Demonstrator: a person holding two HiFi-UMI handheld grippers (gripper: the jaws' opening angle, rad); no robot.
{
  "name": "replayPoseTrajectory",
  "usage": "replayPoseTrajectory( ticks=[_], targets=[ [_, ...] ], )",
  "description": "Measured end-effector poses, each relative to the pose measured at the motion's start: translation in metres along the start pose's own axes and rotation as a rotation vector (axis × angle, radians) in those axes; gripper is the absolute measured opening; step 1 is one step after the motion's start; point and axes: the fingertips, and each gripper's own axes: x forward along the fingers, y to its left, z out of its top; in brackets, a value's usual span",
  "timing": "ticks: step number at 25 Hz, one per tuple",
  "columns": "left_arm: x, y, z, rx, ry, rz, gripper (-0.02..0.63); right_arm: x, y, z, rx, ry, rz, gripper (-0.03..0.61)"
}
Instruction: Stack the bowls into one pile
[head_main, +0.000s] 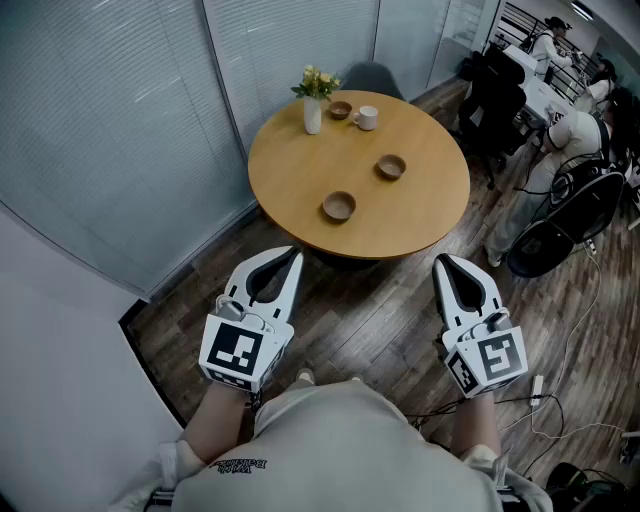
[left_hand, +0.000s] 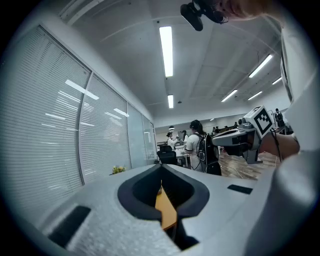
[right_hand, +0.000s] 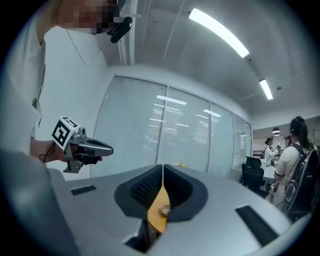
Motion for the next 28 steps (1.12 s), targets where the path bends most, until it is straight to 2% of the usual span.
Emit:
replayPoseTrajectory(
  ticks=[10, 28],
  targets=[
    [0.013, -0.006, -0.002, -0.01, 0.015, 0.004, 0.02, 0.008, -0.016, 0.003, 0.02, -0.028, 0.016, 0.031],
    [0.036, -0.073, -0.012, 0.007, 0.073, 0.02, 0.02, -0.034, -0.053, -0.034, 0.028, -0.005, 0.08, 0.031]
  ],
)
